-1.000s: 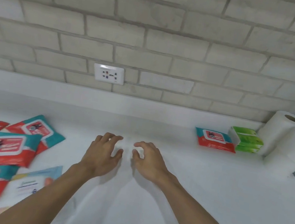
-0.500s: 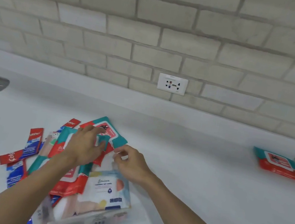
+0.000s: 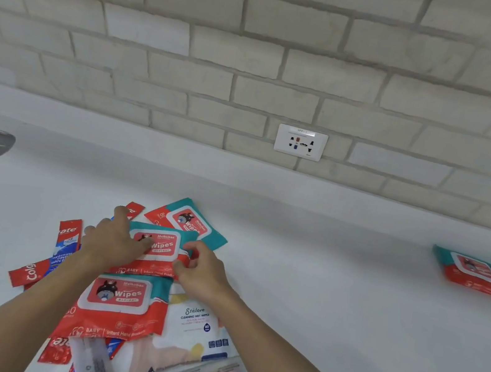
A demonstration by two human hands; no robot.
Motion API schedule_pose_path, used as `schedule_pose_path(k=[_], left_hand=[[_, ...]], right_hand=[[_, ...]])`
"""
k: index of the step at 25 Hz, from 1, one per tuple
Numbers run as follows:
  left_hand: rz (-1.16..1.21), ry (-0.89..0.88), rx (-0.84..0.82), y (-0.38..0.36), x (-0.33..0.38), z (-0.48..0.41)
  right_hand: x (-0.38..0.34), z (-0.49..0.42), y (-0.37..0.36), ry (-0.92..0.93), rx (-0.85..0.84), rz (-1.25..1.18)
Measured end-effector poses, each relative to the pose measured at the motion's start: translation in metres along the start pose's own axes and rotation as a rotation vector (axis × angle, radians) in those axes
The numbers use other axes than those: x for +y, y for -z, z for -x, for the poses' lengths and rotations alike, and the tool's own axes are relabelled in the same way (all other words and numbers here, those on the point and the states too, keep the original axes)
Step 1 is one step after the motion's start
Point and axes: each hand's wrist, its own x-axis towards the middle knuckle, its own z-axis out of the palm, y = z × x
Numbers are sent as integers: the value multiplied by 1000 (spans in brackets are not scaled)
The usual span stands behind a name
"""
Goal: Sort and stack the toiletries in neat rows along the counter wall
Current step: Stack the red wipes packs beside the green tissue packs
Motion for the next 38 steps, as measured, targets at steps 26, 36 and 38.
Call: schedule_pose_path(k=[26,36,38], left_hand=[[600,-201,-165,-2,93,29],[866,-248,-731,-26,176,59],[865,-277,-741,-33,196,67]], right_hand=[[38,26,69,-164,216,-888],[76,68,157,-167,368,-840],[84,76,175,-160,401,-823]])
